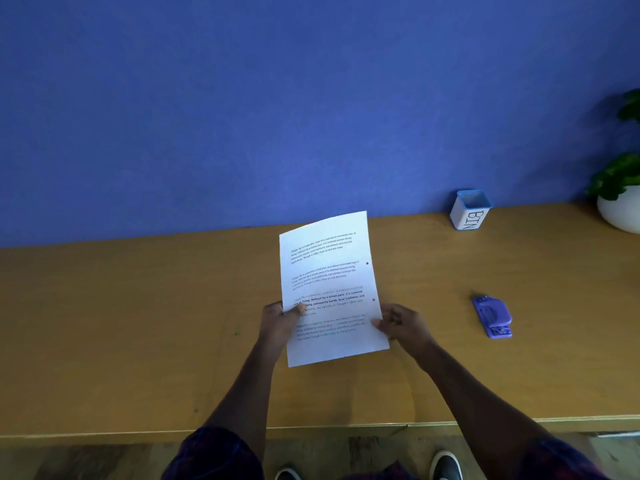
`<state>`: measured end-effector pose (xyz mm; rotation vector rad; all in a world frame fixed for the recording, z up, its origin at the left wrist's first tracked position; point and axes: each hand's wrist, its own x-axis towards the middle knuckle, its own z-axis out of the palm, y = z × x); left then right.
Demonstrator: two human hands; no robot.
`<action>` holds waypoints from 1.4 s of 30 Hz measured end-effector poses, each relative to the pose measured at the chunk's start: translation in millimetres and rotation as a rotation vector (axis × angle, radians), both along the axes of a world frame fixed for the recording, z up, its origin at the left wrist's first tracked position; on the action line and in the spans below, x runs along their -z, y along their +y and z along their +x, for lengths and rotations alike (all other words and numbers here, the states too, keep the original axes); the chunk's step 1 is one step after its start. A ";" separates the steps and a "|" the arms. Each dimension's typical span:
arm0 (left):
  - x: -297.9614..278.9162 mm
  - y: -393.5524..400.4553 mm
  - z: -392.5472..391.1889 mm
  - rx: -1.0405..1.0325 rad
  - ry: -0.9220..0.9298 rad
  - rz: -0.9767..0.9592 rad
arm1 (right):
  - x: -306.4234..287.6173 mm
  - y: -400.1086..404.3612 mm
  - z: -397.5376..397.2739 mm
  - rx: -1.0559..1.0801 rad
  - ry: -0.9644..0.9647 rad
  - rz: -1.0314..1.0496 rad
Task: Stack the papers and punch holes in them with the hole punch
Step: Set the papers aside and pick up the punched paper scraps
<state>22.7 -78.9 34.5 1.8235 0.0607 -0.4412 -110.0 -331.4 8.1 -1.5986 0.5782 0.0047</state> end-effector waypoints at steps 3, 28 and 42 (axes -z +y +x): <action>7.2 5.1 0.3 -0.039 0.076 -0.015 | 12.5 7.3 -5.5 -0.064 0.121 -0.035; 26.9 76.8 47.6 -0.058 0.166 0.041 | 20.5 61.9 96.9 -0.050 0.188 -0.052; 55.5 86.7 114.2 -0.229 0.123 0.215 | 18.9 89.4 168.1 -0.039 0.198 -0.071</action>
